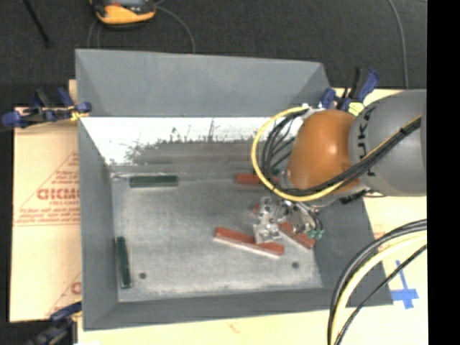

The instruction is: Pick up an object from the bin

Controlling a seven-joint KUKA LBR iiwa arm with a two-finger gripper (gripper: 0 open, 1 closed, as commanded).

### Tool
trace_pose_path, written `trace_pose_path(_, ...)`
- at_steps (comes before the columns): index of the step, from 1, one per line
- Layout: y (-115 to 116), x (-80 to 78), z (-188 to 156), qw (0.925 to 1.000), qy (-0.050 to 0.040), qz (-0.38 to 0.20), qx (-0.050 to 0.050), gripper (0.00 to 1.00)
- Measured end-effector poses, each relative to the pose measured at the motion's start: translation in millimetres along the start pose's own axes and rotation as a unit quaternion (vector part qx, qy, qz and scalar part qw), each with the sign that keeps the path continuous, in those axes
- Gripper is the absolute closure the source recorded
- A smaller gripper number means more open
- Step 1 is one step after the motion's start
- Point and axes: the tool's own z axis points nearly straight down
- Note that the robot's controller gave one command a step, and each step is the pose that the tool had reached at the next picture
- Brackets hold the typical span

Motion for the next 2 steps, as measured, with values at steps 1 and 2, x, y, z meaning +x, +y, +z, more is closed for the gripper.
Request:
trace_pose_path(1,0.0,0.0,0.0,1.0000,0.0000,0.000,0.000,0.00)
trace_pose_path(2,0.0,0.0,0.0,1.0000,0.0000,0.000,0.000,1.00)
